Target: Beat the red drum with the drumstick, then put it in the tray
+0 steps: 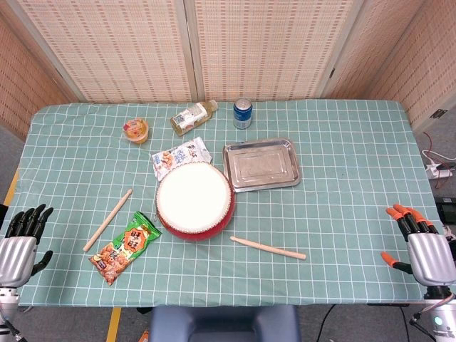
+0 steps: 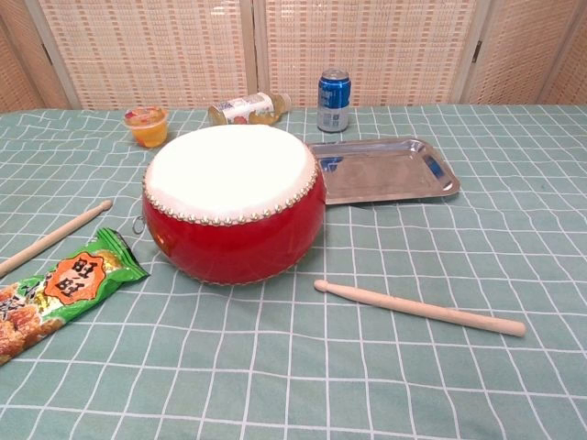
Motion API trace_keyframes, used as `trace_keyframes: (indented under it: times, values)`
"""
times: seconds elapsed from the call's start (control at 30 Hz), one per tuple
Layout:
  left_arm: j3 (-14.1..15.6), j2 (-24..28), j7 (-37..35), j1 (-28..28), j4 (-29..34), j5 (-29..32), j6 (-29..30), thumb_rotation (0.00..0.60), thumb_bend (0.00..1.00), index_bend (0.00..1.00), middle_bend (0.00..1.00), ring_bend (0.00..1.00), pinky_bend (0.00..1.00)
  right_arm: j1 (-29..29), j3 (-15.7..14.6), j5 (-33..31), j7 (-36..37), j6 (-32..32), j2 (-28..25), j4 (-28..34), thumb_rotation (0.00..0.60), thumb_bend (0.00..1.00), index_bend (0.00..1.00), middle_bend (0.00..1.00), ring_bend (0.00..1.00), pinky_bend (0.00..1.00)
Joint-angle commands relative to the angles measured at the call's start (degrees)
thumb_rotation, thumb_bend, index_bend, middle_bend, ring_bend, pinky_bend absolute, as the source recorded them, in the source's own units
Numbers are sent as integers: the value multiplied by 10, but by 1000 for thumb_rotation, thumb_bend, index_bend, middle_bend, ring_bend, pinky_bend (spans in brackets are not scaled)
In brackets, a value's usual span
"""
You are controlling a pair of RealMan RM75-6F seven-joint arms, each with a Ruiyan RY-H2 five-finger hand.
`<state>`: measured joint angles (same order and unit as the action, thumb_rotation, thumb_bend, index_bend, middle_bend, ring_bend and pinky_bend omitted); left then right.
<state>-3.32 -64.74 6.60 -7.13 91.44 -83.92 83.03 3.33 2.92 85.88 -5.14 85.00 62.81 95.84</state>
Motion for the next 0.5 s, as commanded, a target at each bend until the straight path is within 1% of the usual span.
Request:
trace_keyframes:
  times: [0.03,0.27,0.5]
  values:
    - [-3,-6,1,2,-5,-3,11,600,256,7,0,0,13,1,1,5,4,2,1,-1,600,115,200,130,147,284]
    - [-1,-12,0,8,-10,-7,24,600,257,7,0,0,12,1,-6,22,21,4,2,-4,600,114,212,130,147,284]
    - [0,-13,-10,12,-14,-11,30,600,255,7,0,0,13,13,-20,63,49,-5,13,-6,600,114,230,130,147,284]
